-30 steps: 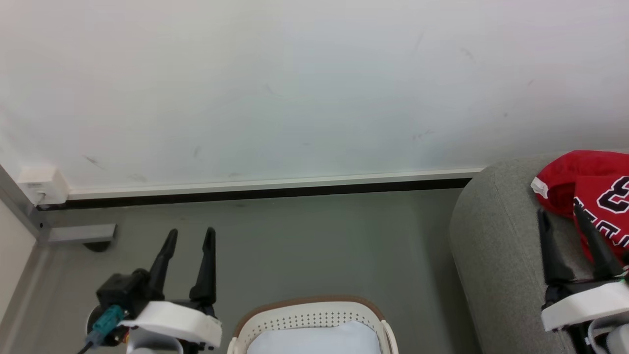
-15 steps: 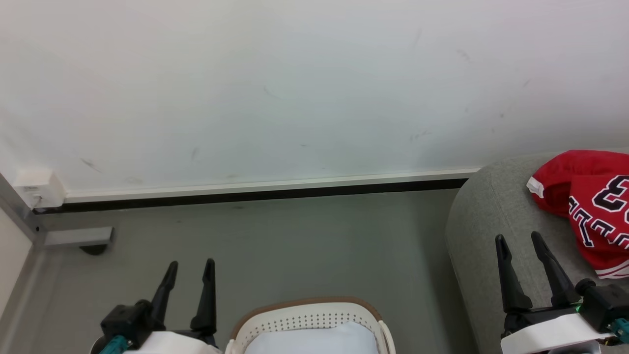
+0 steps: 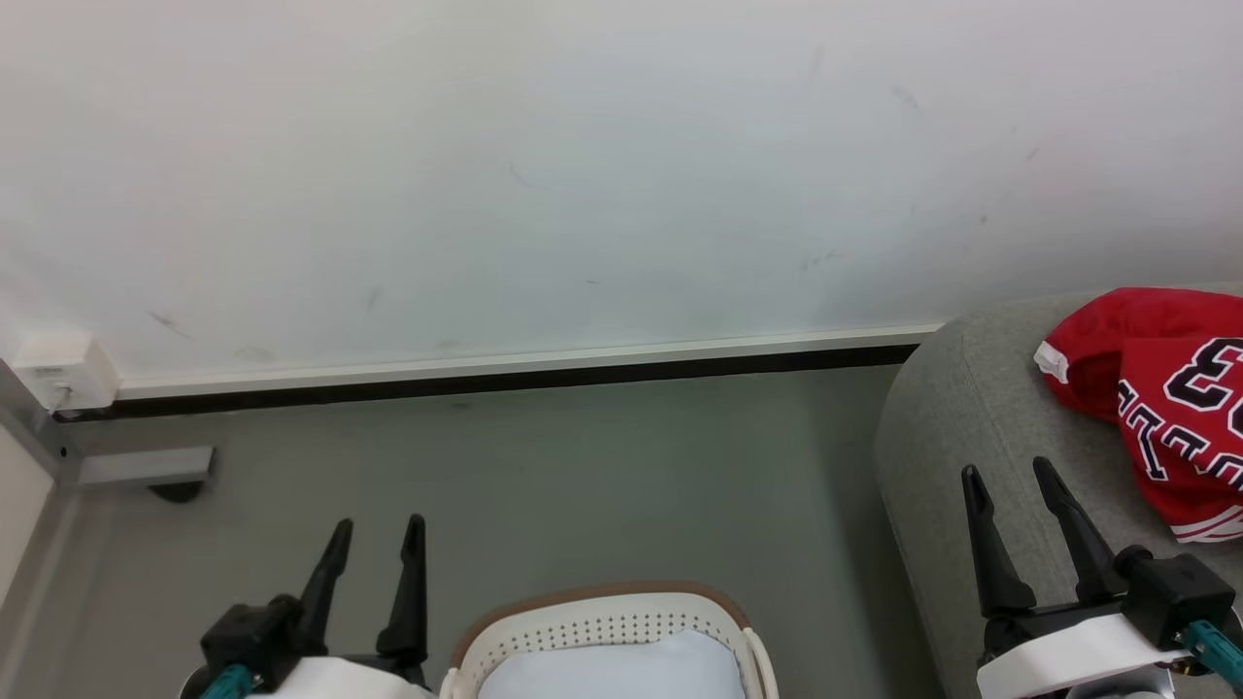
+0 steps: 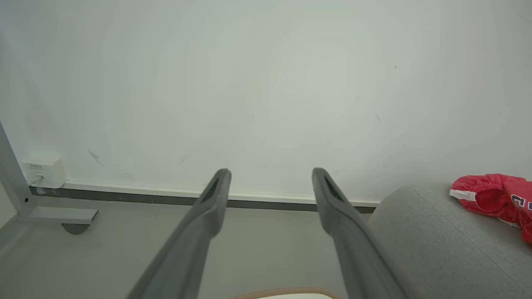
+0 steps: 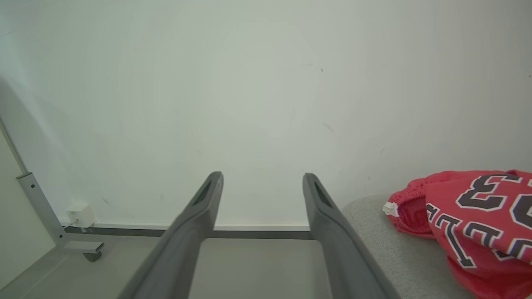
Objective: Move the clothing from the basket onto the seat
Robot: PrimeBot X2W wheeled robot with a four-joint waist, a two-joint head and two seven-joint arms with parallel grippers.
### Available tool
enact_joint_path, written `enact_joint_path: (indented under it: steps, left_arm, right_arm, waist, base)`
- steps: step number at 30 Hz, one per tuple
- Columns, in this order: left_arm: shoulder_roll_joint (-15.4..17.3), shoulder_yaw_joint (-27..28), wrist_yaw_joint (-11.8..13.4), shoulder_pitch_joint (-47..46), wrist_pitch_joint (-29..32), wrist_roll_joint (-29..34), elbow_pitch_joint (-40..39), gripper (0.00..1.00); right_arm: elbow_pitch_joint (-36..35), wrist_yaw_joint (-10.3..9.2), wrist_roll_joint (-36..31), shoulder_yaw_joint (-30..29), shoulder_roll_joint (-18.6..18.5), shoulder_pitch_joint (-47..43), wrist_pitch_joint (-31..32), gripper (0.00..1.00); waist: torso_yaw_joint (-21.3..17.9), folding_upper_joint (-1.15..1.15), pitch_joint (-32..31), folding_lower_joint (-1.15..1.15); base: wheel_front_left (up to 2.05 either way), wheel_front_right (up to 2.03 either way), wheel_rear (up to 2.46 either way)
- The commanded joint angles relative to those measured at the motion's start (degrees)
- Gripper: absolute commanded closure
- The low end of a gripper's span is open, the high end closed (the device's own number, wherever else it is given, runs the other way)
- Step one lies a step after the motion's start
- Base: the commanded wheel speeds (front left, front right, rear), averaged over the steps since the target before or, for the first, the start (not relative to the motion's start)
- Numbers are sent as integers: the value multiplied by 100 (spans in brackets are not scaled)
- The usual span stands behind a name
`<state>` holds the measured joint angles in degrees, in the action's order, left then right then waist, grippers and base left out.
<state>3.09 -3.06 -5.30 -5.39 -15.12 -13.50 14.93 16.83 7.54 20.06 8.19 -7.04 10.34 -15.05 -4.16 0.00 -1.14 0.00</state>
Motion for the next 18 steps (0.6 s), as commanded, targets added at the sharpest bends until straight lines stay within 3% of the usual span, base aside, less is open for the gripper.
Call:
enact_joint_path:
  steps: [1, 15, 16, 18]
  left_arm:
    - [5, 23, -22, -11, -4, 109, 38, 0]
    - [-13, 41, -114, -21, -4, 22, 157, 0]
    - [-25, 36, -103, -9, 0, 77, 158, 100]
    - [-42, 32, -104, 40, 8, 77, 244, 100]
  right_arm:
    - [40, -11, -51, 1, 9, 41, -17, 0]
    - [87, -11, -3, 50, 4, 68, -17, 0]
    - [76, 1, -13, 56, 10, 10, 1, 100]
    - [163, 1, -9, 69, 18, -70, 14, 100]
  waist:
    - [-3, 0, -1, 0]
    - [-15, 0, -24, 0]
    - [-16, 0, -25, 0]
    - [-16, 0, -25, 0]
  base:
    - [0, 0, 0]
    - [0, 0, 0]
    - [0, 0, 0]
    - [0, 0, 0]
